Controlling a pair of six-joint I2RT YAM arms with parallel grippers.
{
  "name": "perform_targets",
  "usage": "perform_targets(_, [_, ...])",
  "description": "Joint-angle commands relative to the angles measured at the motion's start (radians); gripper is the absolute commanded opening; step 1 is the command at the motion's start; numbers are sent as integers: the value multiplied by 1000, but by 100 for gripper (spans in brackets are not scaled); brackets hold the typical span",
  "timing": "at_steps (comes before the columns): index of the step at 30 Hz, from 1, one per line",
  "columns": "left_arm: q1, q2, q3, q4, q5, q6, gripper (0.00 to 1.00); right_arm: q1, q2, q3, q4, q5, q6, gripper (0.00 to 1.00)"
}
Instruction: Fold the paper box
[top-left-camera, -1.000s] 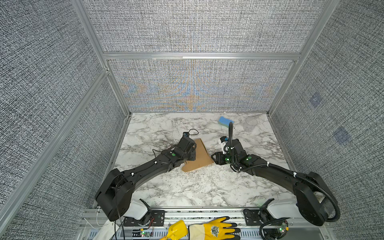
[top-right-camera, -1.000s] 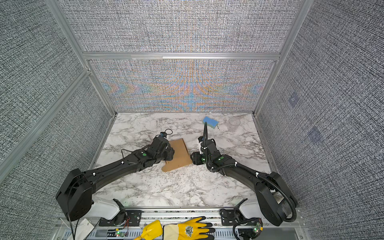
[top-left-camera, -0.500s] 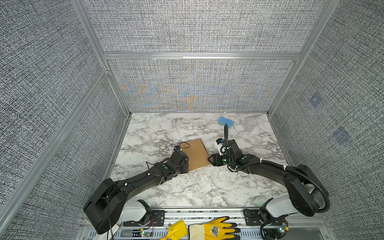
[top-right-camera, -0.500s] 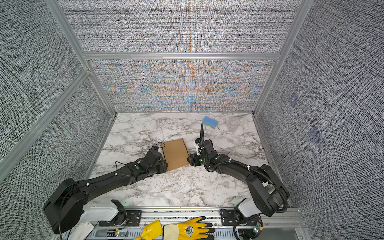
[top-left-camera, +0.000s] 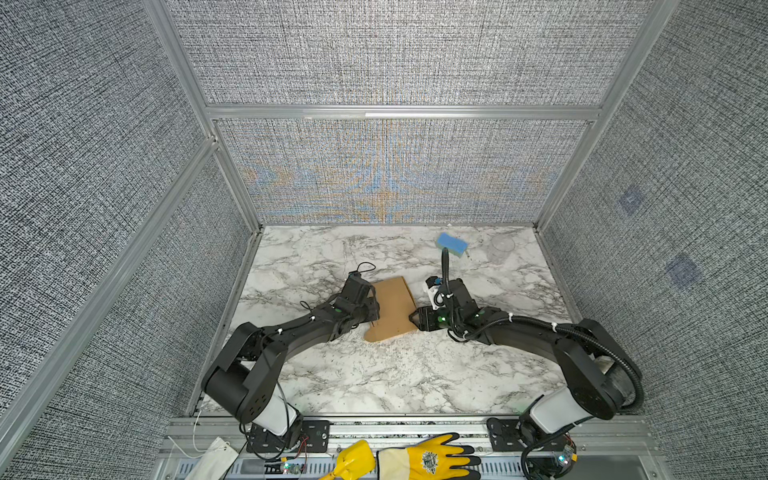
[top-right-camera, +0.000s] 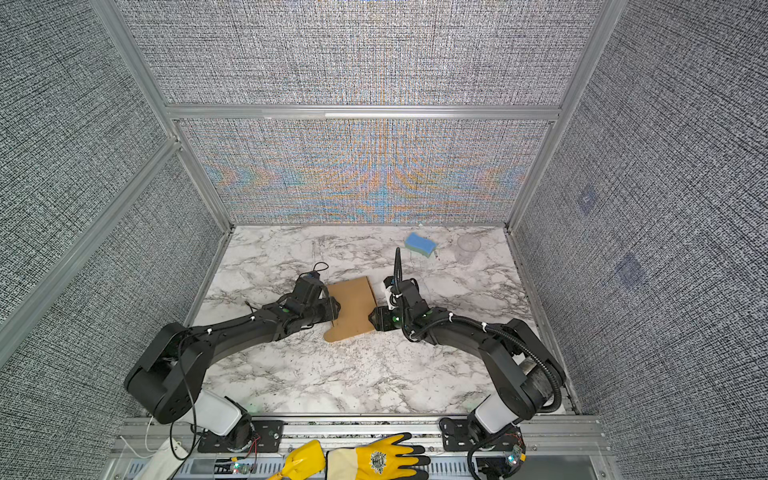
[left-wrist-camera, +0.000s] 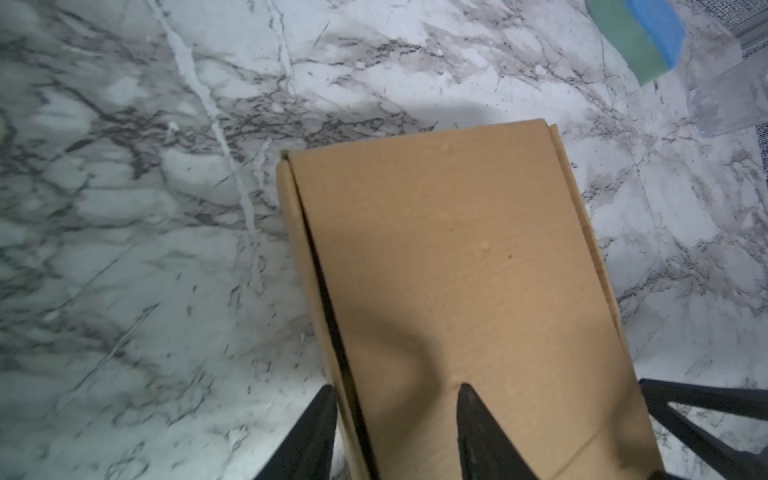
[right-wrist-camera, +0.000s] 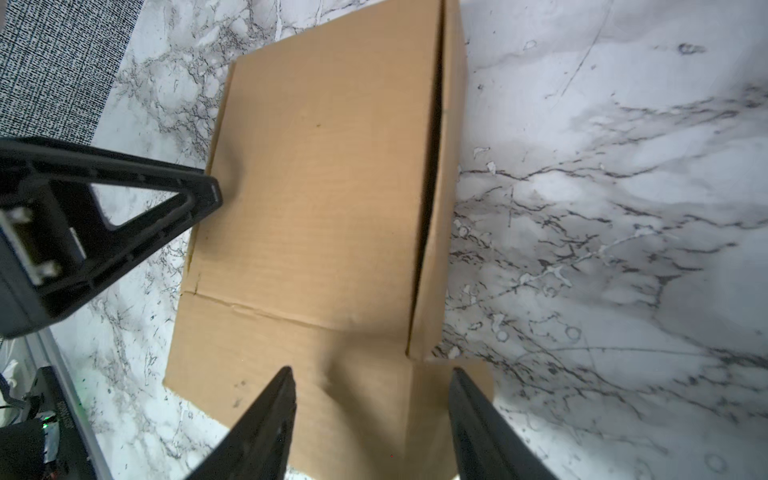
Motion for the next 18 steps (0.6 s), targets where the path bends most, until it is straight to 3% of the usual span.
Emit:
perform_targets(1, [6,56,61,30,48,33,49,1,12,13,29,11,14,60])
perform_targets(8, [12,190,214,-17,77,59,49,0,50,57,30,38,11,60])
perform_targets(18, [64,211,254,-35,89,66,49,-23,180,214,30,39,10,60])
